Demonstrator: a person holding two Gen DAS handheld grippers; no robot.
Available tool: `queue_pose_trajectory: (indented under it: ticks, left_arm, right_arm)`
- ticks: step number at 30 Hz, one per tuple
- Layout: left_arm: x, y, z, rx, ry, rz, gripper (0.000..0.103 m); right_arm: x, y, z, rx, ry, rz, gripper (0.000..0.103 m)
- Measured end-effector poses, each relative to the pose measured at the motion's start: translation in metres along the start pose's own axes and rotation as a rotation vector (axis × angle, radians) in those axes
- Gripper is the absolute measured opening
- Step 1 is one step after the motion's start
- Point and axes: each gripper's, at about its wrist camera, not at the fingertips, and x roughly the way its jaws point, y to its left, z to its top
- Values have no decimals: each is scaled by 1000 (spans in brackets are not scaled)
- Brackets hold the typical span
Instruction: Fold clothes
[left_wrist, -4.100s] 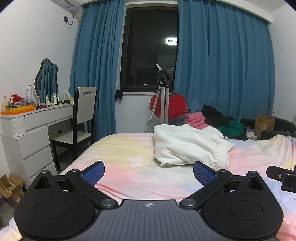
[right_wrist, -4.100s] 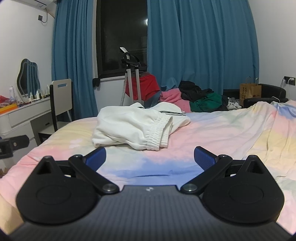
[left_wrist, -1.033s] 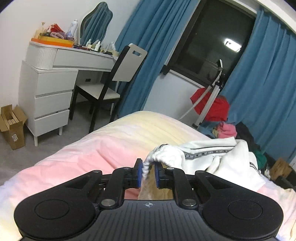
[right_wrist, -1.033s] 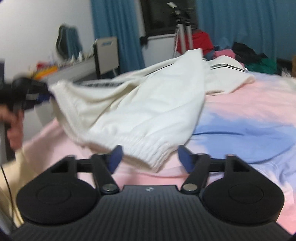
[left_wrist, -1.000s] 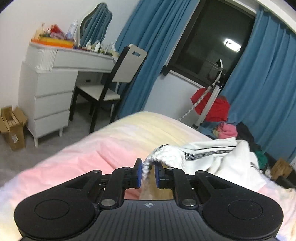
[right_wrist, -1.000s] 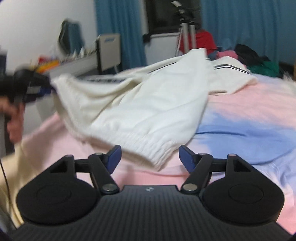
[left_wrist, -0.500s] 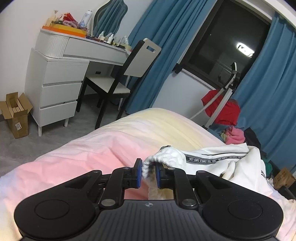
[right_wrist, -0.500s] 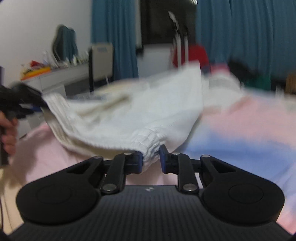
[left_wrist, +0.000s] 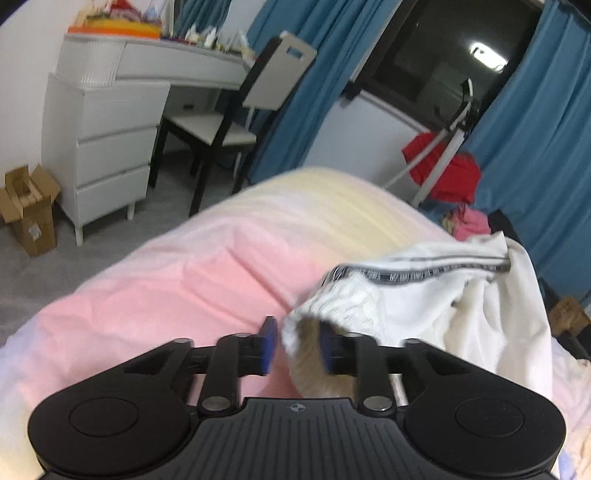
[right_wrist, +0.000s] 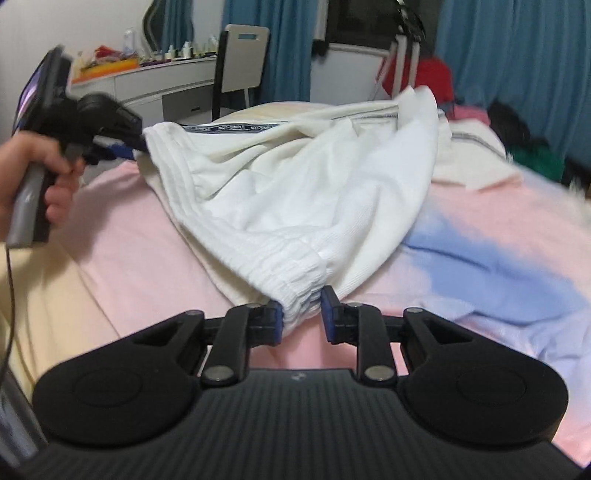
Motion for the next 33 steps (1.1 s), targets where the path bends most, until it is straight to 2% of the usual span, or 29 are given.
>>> queue_pose_trajectory:
  ticks: [1, 2, 3, 5, 6, 7, 10, 12, 16, 21, 24, 25, 26, 27, 28, 29, 30, 31, 33]
  left_arm:
    - [-1, 1, 0, -6, 31, 5, 64]
    - [-2, 1, -1, -8, 65, 14, 73]
    - [-4, 1, -2, -6, 98, 21, 75]
    - [-11, 1, -4, 2, 139, -1, 82]
    - [-15, 1, -5, 7, 147, -24, 84]
    - [-18, 0, -5, 8, 147, -42, 86]
    - [-17, -2, -4, 1, 126, -77, 92]
    - [-17, -3, -4, -4, 112, -100, 97]
    - [-17, -6, -2, -13, 85, -147, 98]
    - [-5, -8, -1, -21, 61, -184, 97]
    - [14, -6, -2, -18, 44, -161, 91]
    - [22, -5, -1, -23, 45, -154, 81]
    - [30, -4, -1, -31, 47, -146, 67]
    - [36, -4, 0, -38, 41, -130, 62]
    - [40, -3, 1, -44, 28, -106, 52]
    - [42, -5, 3, -32, 10, -84, 40]
    - [40, -10, 6, -1, -12, -63, 34]
    - [38, -14, 12, 15, -36, -53, 18]
    - [33, -19, 33, 14, -83, -56, 15]
  right_arm:
    - [-5, -4, 2, 35, -12, 26, 33]
    - [-10, -9, 5, 72, -21, 58, 35]
    - [-15, -14, 7, 110, -27, 98, 39]
    - [-22, -27, 6, 192, -32, 198, 52]
    - [-25, -33, 5, 235, -35, 243, 65]
    - [-27, -39, 3, 281, -44, 273, 74]
    - [-29, -58, 4, 426, -73, 315, 75]
    - [-23, -69, 1, 522, -74, 295, 75]
    - [-2, -80, -9, 661, -37, 293, 78]
    - [26, -79, -16, 780, -7, 353, 77]
    - [40, -75, -13, 763, -15, 318, 77]
    - [44, -74, -12, 749, -16, 308, 70]
    - [45, -73, -13, 737, -12, 301, 63]
    - [46, -73, -14, 726, -7, 295, 50]
    - [46, -72, -14, 717, -4, 293, 40]
    - [46, -68, -13, 720, -5, 309, 38]
    - [46, -64, -12, 723, -6, 325, 34]
    - [46, -61, -10, 725, -8, 340, 28]
    - [45, -53, -8, 731, -10, 372, 22]
